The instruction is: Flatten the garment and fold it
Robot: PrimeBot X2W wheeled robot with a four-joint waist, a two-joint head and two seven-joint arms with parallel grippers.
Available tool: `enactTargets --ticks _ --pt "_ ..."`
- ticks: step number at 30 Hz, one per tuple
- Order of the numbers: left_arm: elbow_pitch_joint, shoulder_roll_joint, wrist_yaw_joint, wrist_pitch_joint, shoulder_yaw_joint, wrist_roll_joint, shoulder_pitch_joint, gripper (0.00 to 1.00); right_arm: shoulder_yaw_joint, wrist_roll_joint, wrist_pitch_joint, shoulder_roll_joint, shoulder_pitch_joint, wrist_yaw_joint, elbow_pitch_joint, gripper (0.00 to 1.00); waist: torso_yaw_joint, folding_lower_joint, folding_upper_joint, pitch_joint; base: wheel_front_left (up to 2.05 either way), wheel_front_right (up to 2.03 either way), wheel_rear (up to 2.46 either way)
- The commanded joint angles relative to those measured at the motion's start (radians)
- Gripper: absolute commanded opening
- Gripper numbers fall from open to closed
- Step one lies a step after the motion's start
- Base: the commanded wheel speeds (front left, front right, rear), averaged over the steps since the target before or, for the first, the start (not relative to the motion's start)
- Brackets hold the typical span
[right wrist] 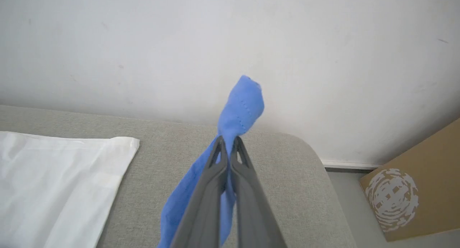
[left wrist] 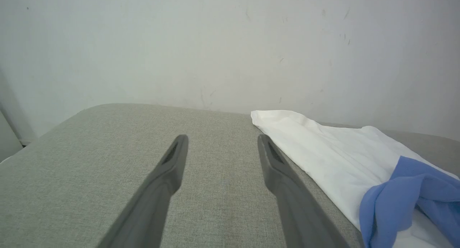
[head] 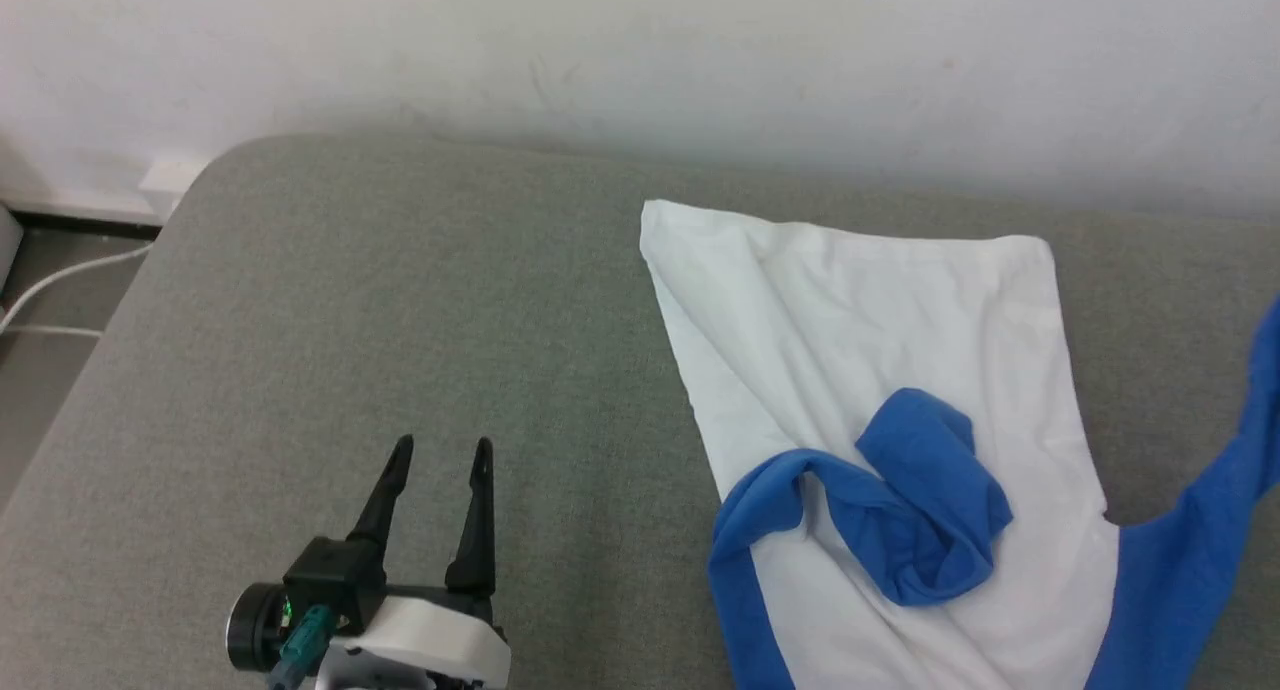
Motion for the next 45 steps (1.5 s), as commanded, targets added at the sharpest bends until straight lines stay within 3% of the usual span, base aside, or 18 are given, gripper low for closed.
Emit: enactTargets --ticks 1,9,13,19,27,29,31,32,39,45 --pt "0.002 -0.004 -0.009 -0.005 0.008 0.006 0.015 1.00 0.011 -0.004 0.013 0.020 0.026 -0.002 -0.046 0.00 -0.023 0.0003 0.0000 -0.045 0.00 0.00 0.00" --pt "-0.003 -0.004 -0.015 -0.005 0.020 0.006 0.040 1.00 0.108 -0.027 0.193 0.172 0.208 -0.002 -0.481 0.00 -0.021 0.0003 0.0000 -0.060 0.00 0.00 0.00" --pt "-0.004 -0.005 -0.017 -0.005 0.014 0.006 0.037 1.00 0.182 -0.048 0.258 0.265 0.276 -0.002 -0.620 0.00 -0.013 0.0003 0.0000 -0.048 0.00 0.00 0.00" --pt "0.008 -0.005 -0.026 -0.005 0.002 0.004 0.017 1.00 0.277 -0.096 0.252 0.363 0.294 -0.002 -0.640 0.00 0.017 0.0003 0.0000 -0.018 0.00 0.00 0.00" --pt "0.023 -0.005 -0.024 -0.005 -0.012 -0.004 0.003 1.00 0.353 -0.155 0.220 0.431 0.274 -0.002 -0.520 0.02 0.054 0.0003 0.0000 0.015 0.00 0.00 0.00" --pt "0.026 -0.005 -0.023 -0.005 -0.017 -0.007 -0.001 1.00 0.369 -0.163 0.208 0.433 0.270 -0.002 -0.480 0.22 0.061 0.0003 0.0000 0.025 0.00 0.00 0.00" --pt "0.028 -0.005 -0.022 -0.005 -0.021 -0.011 -0.006 1.00 0.393 -0.159 0.190 0.433 0.266 -0.002 -0.444 0.48 0.066 0.0003 0.0000 0.032 0.00 0.00 0.00" --pt "0.030 -0.005 -0.021 -0.005 -0.023 -0.012 -0.008 1.00 0.418 -0.149 0.179 0.431 0.263 -0.002 -0.431 1.00 0.067 0.0003 0.0000 0.036 0.00 0.00 0.00" --pt "0.046 -0.005 -0.019 -0.005 -0.031 -0.015 -0.015 1.00 0.545 -0.051 0.106 0.394 0.231 -0.002 -0.385 1.00 0.046 0.0003 0.0000 0.027 0.00 0.00 0.00" --pt "0.048 -0.005 -0.027 -0.005 -0.024 -0.015 -0.014 1.00 0.553 0.010 0.018 0.345 0.204 -0.002 -0.431 1.00 -0.006 0.0003 0.0000 -0.015 0.00 0.00 0.00"
